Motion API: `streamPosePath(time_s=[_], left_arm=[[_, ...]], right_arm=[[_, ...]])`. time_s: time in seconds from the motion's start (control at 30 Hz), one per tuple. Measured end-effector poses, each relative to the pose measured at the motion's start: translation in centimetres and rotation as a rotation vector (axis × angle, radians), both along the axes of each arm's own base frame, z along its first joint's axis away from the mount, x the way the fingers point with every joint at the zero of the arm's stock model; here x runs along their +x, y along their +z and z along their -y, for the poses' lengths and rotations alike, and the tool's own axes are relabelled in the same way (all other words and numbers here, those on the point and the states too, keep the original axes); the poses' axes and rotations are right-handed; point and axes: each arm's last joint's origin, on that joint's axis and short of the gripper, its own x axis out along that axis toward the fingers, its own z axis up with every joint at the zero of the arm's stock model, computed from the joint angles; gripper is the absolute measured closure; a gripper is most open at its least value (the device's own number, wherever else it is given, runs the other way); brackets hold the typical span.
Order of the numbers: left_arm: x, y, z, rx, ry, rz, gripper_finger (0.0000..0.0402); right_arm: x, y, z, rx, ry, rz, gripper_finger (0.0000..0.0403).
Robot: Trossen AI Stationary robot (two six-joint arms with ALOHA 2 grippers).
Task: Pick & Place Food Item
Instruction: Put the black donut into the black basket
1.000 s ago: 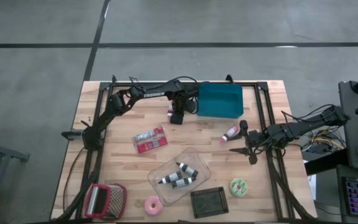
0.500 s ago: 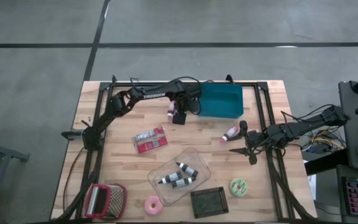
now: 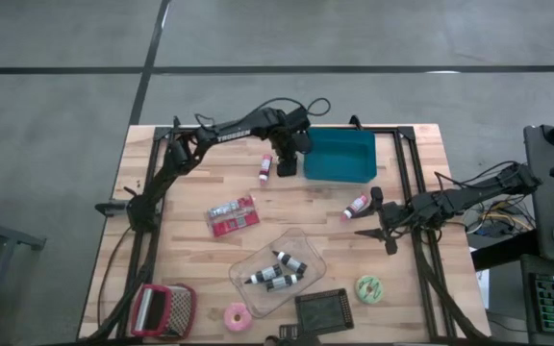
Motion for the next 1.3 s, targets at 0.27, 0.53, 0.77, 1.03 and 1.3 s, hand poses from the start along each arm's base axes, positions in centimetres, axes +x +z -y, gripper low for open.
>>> streamPosePath(time_s=[0.27,0.53,0.77,1.03,1.3], left_arm=[[-0.6,-1.6,-0.1,-0.026,0.004,-0.043,0.0176],[-1.0,-2.3,-1.0,-0.018,0.037,-0.052,0.0176],[-1.3,-3.2,-1.3,-0.028,0.034,-0.101,0.0176],[-1.5,-5.4,-1.5,0.006,0.029,-0.204,0.0176],[-1.3,-5.3,-1.3,0.056,0.014,-0.242,0.0209]], right_arm=[[0.0,0.0,0.0,-0.002,0.001,-0.002,0.0195],[0.0,0.0,0.0,-0.002,0.001,-0.002,0.0195],[0.0,0.0,0.0,-0.005,0.001,-0.004,0.0195],[0.0,0.0,0.1,-0.028,-0.013,-0.004,0.0195],[0.0,1.1,0.1,-0.030,-0.022,-0.015,0.0195]])
